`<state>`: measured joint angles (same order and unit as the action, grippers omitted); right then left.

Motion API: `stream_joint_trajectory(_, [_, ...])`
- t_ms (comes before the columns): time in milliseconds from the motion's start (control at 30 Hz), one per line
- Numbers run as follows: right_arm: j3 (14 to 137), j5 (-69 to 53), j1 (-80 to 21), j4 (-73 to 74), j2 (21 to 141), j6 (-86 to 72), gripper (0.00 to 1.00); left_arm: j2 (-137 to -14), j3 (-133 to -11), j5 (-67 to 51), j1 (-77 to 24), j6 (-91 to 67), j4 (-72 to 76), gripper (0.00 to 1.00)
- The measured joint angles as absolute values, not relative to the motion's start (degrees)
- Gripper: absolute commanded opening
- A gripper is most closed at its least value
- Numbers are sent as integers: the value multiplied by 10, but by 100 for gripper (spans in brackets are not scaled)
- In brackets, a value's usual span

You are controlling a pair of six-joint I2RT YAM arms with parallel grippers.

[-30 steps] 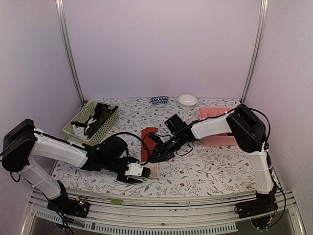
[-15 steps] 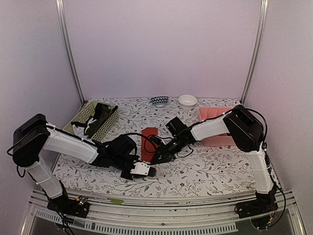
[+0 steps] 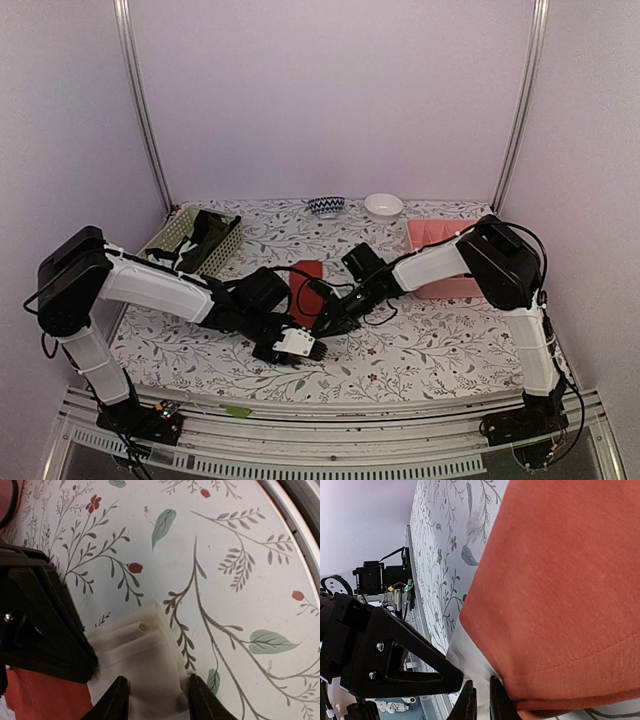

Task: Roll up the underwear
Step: Roll the underwear at the center of the board.

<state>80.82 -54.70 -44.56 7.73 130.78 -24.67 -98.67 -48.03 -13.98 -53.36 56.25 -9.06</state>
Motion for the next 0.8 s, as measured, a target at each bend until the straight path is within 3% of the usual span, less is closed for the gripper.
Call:
stream_joint_trajectory(167, [801, -546, -446, 69, 1305, -247, 12, -1001, -497, -153, -533, 569, -116, 13])
stream_joint_trajectory(300, [788, -544, -446, 62, 1299, -249, 12, -1013, -510, -169, -533, 573, -139, 0])
stream_joint_trajectory(800, [673, -505, -469, 36, 1214, -272, 18, -943, -459, -238, -532, 587, -240, 0])
